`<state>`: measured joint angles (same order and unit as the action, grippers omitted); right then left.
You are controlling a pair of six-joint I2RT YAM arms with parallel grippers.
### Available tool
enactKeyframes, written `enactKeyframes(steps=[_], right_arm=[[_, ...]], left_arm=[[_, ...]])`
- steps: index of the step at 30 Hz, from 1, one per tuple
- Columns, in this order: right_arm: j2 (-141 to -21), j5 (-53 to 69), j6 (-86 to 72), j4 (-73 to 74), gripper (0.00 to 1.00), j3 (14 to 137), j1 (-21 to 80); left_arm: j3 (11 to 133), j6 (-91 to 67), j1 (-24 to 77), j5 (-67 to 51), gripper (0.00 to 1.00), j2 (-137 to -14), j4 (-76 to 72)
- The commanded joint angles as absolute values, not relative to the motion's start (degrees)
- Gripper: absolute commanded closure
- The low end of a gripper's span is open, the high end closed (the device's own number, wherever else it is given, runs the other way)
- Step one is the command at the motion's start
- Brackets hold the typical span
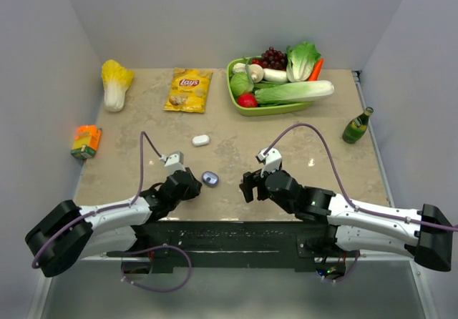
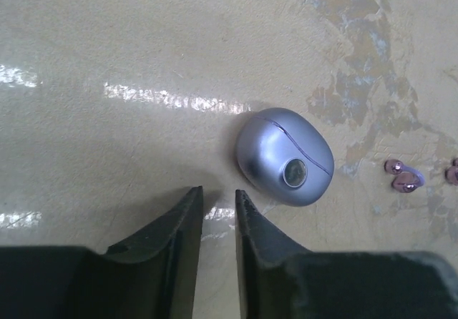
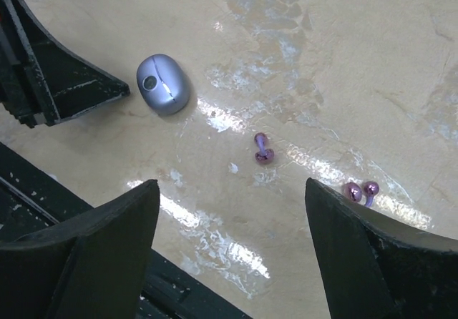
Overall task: Insert the wireless bluetooth earbuds into the charging case
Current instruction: Pick up the charging case at the center of the board.
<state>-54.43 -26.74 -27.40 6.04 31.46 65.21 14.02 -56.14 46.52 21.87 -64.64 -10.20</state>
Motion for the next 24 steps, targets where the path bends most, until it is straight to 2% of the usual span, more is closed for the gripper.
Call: enactKeyframes(steps=[1, 2, 3, 4, 7, 12, 15, 20, 24], right_arm=[[-52.74, -29.35, -27.25, 7.29, 0.13, 32.34, 65.22], [-52.82, -29.44, -26.81, 7.82, 0.11, 32.52, 65.21], [-52.74, -29.62, -26.72, 7.91, 0.08, 32.95, 65.21], [-52.39, -29.62, -26.63, 8.0, 0.07, 33.05, 65.21], [-51.86, -28.74, -25.49, 7.21, 0.06, 33.57, 65.21], [-51.15, -27.68, -24.26, 6.5, 0.09, 33.84, 65.21], [-50.1, -27.16, -23.56, 5.02, 0.12, 32.53, 65.3], [-47.73, -23.74, -22.59, 3.16, 0.13, 31.2, 65.3], [-49.21, -22.06, -22.33, 5.53, 0.13, 32.96, 65.3]], left_arm=[[17.31, -52.65, 46.49, 22.5, 0.5, -58.2, 2.15], [18.01, -52.47, 46.49, 22.85, 0.35, -56.01, 4.29], [18.71, -52.12, 46.58, 23.03, 0.06, -55.12, 6.31], [20.37, -51.68, 46.76, 23.03, 0.0, -54.32, 9.11], [23.63, -46.51, 46.84, 21.1, 0.0, -52.74, 9.67], [32.84, -32.12, 46.84, 11.61, 0.0, -58.88, 9.66], [33.4, -22.03, 46.84, 2.75, 0.02, -60.73, 6.7], [34.18, -10.31, 46.15, 0.28, 0.01, -59.23, 7.2], [42.42, -5.55, 43.77, -0.18, 0.02, -66.61, 15.97]])
